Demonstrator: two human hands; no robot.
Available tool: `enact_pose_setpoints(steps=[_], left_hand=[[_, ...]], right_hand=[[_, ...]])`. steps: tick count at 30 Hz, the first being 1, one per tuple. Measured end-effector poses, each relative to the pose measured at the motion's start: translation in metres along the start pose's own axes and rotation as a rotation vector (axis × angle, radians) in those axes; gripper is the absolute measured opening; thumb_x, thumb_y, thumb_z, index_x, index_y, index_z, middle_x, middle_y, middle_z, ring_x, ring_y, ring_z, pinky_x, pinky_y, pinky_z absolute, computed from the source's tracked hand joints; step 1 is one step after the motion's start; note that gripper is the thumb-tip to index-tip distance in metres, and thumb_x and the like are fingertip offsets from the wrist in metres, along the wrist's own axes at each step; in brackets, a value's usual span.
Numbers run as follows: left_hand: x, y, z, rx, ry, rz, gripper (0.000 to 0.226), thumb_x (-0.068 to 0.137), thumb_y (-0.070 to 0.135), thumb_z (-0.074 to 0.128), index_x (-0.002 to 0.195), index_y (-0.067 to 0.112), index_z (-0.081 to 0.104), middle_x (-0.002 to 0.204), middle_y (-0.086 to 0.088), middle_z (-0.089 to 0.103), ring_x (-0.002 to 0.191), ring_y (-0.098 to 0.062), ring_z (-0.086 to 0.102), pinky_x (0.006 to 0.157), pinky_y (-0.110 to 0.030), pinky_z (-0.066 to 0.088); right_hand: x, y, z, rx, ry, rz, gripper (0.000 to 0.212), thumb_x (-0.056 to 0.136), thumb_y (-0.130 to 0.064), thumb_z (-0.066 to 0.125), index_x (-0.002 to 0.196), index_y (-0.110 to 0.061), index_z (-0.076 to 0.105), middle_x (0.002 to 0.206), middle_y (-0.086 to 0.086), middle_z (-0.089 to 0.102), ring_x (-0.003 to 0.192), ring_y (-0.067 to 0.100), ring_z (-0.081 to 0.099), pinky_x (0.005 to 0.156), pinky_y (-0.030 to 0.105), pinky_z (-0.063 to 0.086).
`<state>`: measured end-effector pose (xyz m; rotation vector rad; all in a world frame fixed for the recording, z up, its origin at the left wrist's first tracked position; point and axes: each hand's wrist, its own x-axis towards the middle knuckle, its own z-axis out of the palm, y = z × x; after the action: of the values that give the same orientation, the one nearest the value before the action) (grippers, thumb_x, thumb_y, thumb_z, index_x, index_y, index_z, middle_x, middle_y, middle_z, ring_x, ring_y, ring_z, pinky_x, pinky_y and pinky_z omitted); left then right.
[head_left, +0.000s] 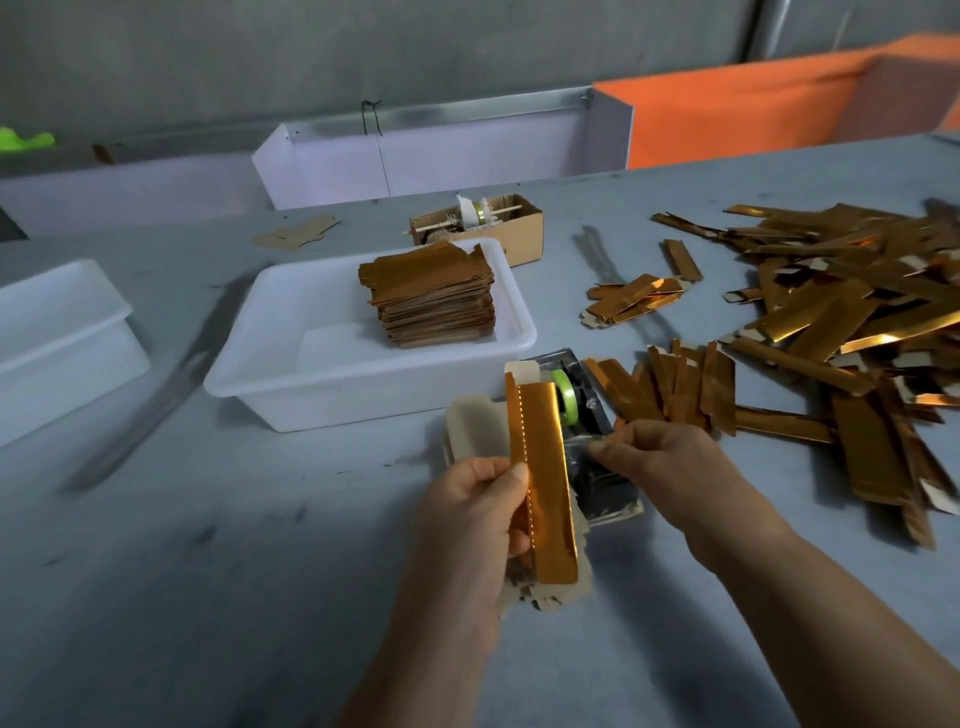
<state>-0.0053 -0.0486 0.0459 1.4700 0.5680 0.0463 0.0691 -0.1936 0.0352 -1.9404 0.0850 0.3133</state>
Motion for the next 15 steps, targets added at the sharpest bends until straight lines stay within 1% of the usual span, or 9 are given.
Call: enact_pose_setpoints(steps=[3, 6, 8, 12, 15], left_hand=[[0.001, -0.001, 0.007, -0.003, -0.009, -0.005, 0.013, 0.094, 0.019, 0.058, 0.095, 0.009, 0.066, 0.070, -0.003, 0.058, 0.053, -0.008, 0.047, 0.052, -0.020, 0.043], [0.000, -0.002, 0.015, 0.019, -0.017, 0.029, 0.012, 0.094, 0.020, 0.058, 0.093, 0.011, 0.066, 0.063, 0.002, 0.057, 0.046, -0.003, 0.046, 0.048, -0.016, 0.041], [-0.002, -0.003, 0.021, 0.041, -0.021, 0.054, 0.011, 0.094, 0.022, 0.059, 0.093, 0.015, 0.066, 0.063, 0.007, 0.060, 0.043, 0.000, 0.049, 0.047, -0.014, 0.041], [-0.002, -0.006, 0.028, 0.089, -0.034, 0.082, 0.011, 0.093, 0.027, 0.059, 0.096, 0.019, 0.067, 0.063, 0.008, 0.063, 0.045, 0.002, 0.054, 0.049, -0.013, 0.043], [-0.001, -0.007, 0.029, 0.093, -0.032, 0.082, 0.011, 0.094, 0.028, 0.059, 0.095, 0.020, 0.066, 0.063, 0.008, 0.064, 0.045, 0.002, 0.055, 0.050, -0.012, 0.044]], right_hand=[[-0.001, -0.004, 0.001, -0.012, -0.013, 0.009, 0.015, 0.086, -0.027, 0.065, 0.075, -0.016, 0.066, 0.074, 0.003, 0.065, 0.071, 0.013, 0.060, 0.055, 0.022, 0.039], [-0.003, -0.006, 0.001, -0.030, -0.027, 0.029, 0.013, 0.086, -0.026, 0.064, 0.081, -0.014, 0.067, 0.079, 0.002, 0.067, 0.072, 0.008, 0.061, 0.053, 0.019, 0.037], [-0.004, -0.007, 0.001, -0.052, -0.021, 0.029, 0.012, 0.088, -0.023, 0.062, 0.082, -0.015, 0.066, 0.080, 0.002, 0.066, 0.073, 0.008, 0.059, 0.054, 0.019, 0.036], [-0.004, -0.010, 0.003, -0.107, -0.005, 0.021, 0.018, 0.092, -0.020, 0.055, 0.076, -0.017, 0.063, 0.077, 0.004, 0.063, 0.070, 0.011, 0.057, 0.053, 0.021, 0.036], [-0.005, -0.009, 0.003, -0.032, -0.004, 0.042, 0.021, 0.093, -0.017, 0.052, 0.076, -0.014, 0.063, 0.075, 0.005, 0.064, 0.071, 0.015, 0.059, 0.055, 0.023, 0.038]])
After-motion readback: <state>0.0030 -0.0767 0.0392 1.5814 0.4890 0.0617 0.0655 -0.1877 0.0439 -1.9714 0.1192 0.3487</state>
